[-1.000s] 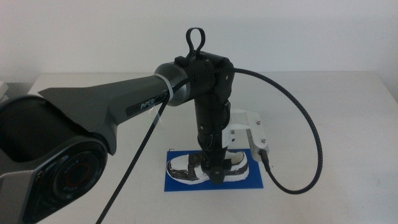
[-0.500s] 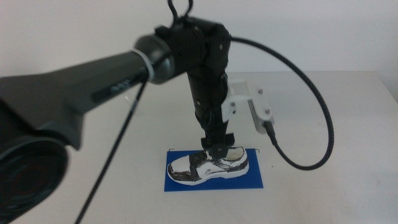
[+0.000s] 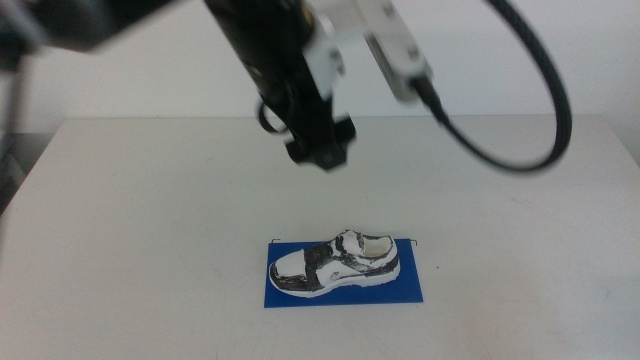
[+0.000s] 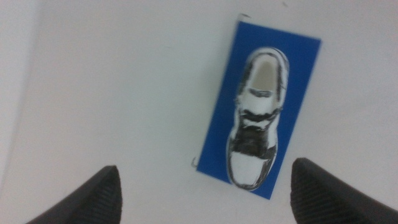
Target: Use one arm to grab the shoe from the table and place it on the mat.
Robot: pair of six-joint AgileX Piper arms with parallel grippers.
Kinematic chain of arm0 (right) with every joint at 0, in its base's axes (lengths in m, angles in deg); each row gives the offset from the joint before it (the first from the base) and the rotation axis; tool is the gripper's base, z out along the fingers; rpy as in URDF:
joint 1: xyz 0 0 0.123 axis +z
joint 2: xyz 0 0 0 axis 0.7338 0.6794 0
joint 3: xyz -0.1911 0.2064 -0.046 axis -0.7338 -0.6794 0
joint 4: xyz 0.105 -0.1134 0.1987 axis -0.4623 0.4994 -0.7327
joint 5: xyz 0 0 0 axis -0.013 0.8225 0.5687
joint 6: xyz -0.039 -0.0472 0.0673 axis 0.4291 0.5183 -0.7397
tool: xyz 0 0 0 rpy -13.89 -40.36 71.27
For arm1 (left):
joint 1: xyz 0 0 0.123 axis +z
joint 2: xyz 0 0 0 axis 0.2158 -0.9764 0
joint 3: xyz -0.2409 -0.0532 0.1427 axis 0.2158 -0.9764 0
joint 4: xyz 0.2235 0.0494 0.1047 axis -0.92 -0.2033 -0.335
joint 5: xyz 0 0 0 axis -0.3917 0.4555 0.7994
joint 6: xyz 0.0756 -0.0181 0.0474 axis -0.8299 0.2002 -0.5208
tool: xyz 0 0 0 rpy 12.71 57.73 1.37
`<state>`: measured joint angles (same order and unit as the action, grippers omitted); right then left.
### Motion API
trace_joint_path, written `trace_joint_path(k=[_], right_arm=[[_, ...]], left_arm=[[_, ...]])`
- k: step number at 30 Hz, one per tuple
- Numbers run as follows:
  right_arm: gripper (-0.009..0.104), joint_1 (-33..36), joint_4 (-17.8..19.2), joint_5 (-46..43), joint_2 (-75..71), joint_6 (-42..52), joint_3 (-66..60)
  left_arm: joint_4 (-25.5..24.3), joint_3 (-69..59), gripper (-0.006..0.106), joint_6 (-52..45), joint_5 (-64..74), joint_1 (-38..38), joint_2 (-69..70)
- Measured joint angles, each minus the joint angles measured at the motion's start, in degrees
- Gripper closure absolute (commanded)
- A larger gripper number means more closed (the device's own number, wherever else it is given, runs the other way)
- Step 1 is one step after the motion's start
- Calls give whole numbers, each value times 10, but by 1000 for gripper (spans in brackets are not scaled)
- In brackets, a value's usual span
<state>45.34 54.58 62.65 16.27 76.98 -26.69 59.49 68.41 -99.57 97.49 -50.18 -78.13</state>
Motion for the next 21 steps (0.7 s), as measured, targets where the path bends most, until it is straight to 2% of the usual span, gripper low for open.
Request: trace_joint_path(k=[5, 14, 18, 21], right_arm=[[29, 0, 0, 0, 0, 0, 0], [29, 0, 0, 0, 0, 0, 0], [29, 0, 0, 0, 0, 0, 0], [29, 0, 0, 0, 0, 0, 0]], left_arm=[[-26, 0, 13, 64, 3, 29, 81], [-37, -6, 15, 78, 10, 92, 199], [-45, -72, 15, 126, 9, 119, 254], [-51, -176, 15, 158, -27, 155, 325]])
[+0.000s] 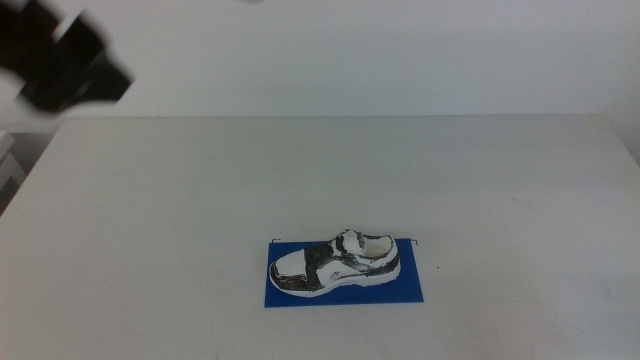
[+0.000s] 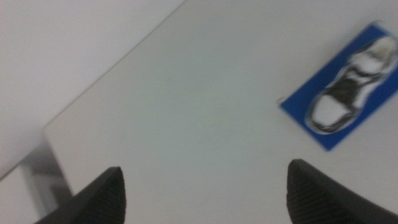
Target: Use one arm to grab the shoe from the table and place it on the mat.
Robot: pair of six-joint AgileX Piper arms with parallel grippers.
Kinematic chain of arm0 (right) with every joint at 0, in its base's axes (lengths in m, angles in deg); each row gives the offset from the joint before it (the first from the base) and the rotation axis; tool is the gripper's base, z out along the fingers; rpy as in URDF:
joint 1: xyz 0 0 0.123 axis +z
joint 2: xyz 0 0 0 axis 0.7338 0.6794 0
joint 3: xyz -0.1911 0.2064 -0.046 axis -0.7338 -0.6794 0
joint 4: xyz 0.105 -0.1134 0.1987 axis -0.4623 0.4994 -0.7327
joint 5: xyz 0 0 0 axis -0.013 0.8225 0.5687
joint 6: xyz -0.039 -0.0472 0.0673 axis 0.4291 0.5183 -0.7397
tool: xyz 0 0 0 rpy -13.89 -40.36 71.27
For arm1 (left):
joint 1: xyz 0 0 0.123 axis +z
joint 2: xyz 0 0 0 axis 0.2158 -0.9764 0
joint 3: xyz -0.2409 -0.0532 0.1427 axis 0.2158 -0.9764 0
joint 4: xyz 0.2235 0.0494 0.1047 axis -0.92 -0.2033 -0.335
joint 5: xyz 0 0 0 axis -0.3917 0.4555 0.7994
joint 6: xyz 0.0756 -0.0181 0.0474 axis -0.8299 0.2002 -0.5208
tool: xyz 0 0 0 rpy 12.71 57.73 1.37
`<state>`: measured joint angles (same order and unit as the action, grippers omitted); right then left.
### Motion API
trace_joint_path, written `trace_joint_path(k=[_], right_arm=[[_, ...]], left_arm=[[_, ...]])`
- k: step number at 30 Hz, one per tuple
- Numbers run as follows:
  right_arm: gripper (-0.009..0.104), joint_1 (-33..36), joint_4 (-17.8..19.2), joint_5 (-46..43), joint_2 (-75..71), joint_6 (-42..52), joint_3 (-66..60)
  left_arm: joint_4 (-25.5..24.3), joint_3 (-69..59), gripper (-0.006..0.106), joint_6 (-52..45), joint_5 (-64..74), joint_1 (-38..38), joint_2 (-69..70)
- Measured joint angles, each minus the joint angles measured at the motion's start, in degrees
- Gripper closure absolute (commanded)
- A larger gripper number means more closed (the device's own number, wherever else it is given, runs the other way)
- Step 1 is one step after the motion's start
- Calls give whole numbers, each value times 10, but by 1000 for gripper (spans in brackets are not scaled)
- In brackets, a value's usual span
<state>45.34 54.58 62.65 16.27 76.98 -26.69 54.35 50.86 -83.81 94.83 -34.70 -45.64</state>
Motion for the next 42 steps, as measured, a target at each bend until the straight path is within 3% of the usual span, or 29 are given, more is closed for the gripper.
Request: trace_joint_path(k=[10, 19, 28, 42], right_arm=[[29, 0, 0, 0, 0, 0, 0], [29, 0, 0, 0, 0, 0, 0], [29, 0, 0, 0, 0, 0, 0], [29, 0, 0, 0, 0, 0, 0]], left_arm=[[37, -461, 15, 6, -372, 161, 307], [29, -725, 15, 86, -527, 178, 541], [21, -847, 15, 138, -558, 193, 677], [21, -893, 15, 141, -660, 197, 686]])
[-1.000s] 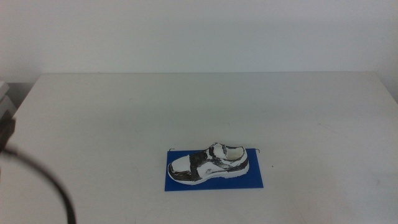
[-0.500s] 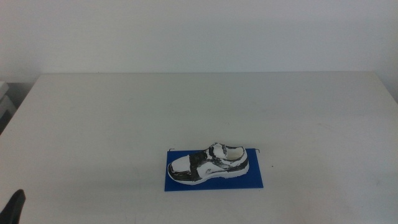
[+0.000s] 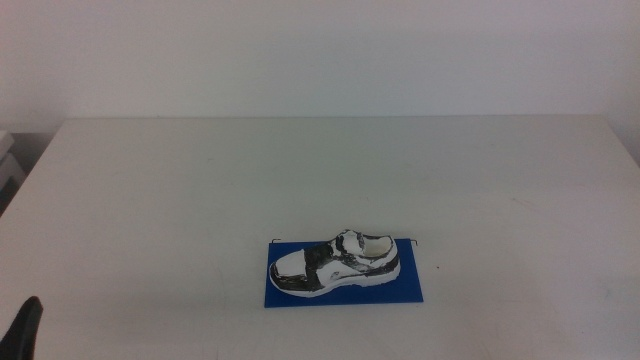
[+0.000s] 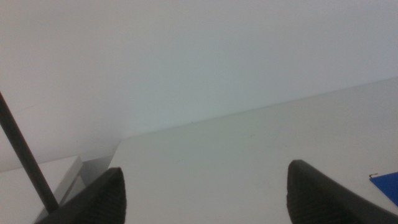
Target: Use one arm to grab the shoe from the table and place it on the mat.
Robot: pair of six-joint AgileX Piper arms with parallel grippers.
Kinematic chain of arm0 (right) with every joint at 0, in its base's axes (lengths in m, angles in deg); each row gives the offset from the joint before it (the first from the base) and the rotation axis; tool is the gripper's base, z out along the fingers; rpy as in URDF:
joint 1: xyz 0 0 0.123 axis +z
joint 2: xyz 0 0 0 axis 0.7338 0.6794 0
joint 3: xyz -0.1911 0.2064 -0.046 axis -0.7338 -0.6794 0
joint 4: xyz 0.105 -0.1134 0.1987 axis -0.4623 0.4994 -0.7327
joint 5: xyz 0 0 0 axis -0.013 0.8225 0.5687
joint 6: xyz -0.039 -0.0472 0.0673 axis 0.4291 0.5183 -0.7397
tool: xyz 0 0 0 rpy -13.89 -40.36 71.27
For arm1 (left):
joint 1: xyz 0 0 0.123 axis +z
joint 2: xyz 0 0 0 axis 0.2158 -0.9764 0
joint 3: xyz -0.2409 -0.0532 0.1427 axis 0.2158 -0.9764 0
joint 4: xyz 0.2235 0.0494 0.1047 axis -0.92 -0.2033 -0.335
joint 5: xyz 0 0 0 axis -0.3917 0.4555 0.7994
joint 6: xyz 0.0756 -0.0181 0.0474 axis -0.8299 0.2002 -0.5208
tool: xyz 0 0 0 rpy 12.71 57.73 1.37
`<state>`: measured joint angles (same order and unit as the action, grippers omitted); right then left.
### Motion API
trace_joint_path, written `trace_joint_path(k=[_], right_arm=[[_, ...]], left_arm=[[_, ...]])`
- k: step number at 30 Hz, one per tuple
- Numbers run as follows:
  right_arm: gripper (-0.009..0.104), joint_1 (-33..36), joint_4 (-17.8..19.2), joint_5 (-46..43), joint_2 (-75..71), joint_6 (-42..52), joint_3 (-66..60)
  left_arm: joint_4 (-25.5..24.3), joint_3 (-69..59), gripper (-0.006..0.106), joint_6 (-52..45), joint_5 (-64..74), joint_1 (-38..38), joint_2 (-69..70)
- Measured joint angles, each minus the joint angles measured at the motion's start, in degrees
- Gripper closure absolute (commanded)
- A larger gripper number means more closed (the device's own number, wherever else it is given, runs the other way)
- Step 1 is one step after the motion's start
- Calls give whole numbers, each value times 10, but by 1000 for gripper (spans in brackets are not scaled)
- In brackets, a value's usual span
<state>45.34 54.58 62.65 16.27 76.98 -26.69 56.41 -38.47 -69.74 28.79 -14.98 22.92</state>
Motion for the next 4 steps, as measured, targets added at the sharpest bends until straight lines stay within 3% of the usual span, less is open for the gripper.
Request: trace_joint_path(k=[4], right_arm=[[29, 0, 0, 0, 0, 0, 0]], left_arm=[[0, 0, 15, 0, -4, 0, 0]])
